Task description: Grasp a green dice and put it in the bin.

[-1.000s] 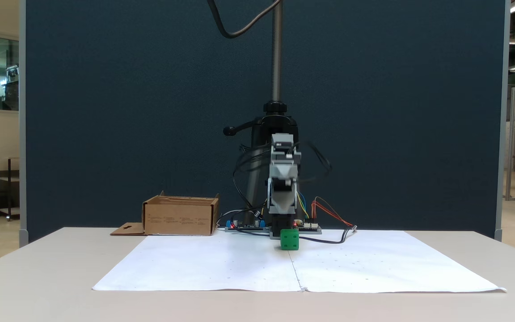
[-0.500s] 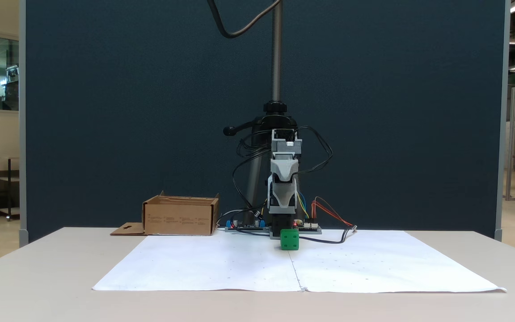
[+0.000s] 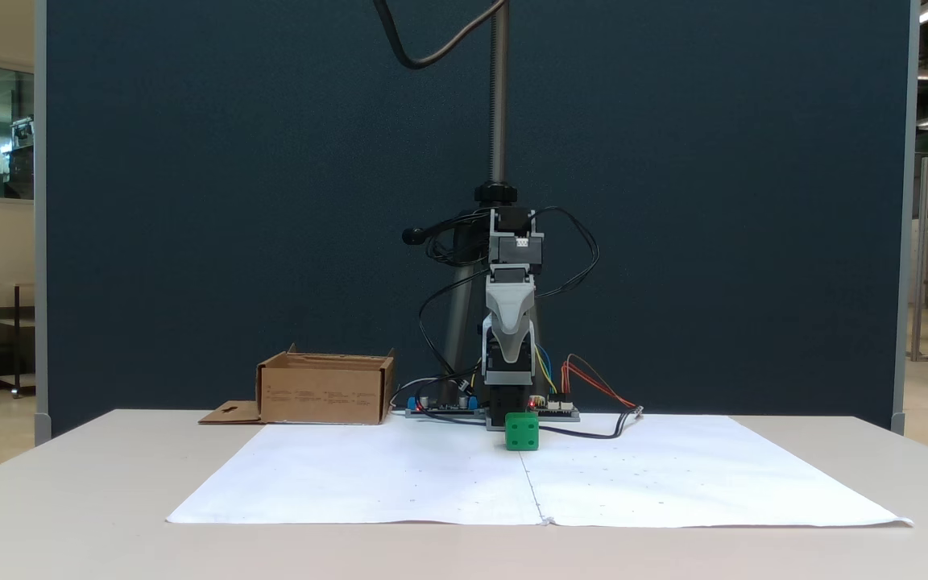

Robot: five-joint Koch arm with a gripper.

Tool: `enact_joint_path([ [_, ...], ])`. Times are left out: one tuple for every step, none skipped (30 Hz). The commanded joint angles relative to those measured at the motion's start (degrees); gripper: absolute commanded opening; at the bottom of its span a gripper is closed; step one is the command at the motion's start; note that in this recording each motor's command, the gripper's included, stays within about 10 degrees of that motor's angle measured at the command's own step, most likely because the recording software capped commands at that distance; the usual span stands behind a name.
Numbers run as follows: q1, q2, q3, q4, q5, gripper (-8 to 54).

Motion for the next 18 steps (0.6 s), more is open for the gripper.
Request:
enact_joint_path([
  [1.05,6.24,-2.72,2.2,4.04,43.3],
  [1.05,6.33,-2.81,2.9,4.04,43.3],
  [1.05,6.33,-2.9,4.83,4.04,43.3],
  [1.05,6.42,-2.9,5.71,4.04,43.3],
  [1.05,6.42,-2.9,6.42,4.04,43.3],
  [1.05,6.42,-2.9,7.21,4.04,43.3],
  [1.05,6.42,-2.9,8.26,4.04,43.3],
  [1.05,6.42,-2.9,9.4,4.04,43.3],
  [1.05,6.42,-2.9,11.25,4.04,43.3],
  [1.05,6.42,-2.9,12.39,4.48,43.4],
  [1.05,6.42,-2.9,13.27,4.75,43.4],
  [1.05,6.42,-2.9,14.06,5.19,43.4],
  [1.05,6.42,-2.81,14.77,5.54,43.4],
  [1.05,6.42,-2.81,15.56,5.98,43.4],
  [1.05,6.42,-2.64,15.91,6.33,43.4],
  [1.05,6.42,-2.37,16.0,6.77,43.4],
  [1.05,6.42,-1.93,16.0,6.77,43.3],
  [1.05,6.33,-1.49,15.91,6.86,43.3],
])
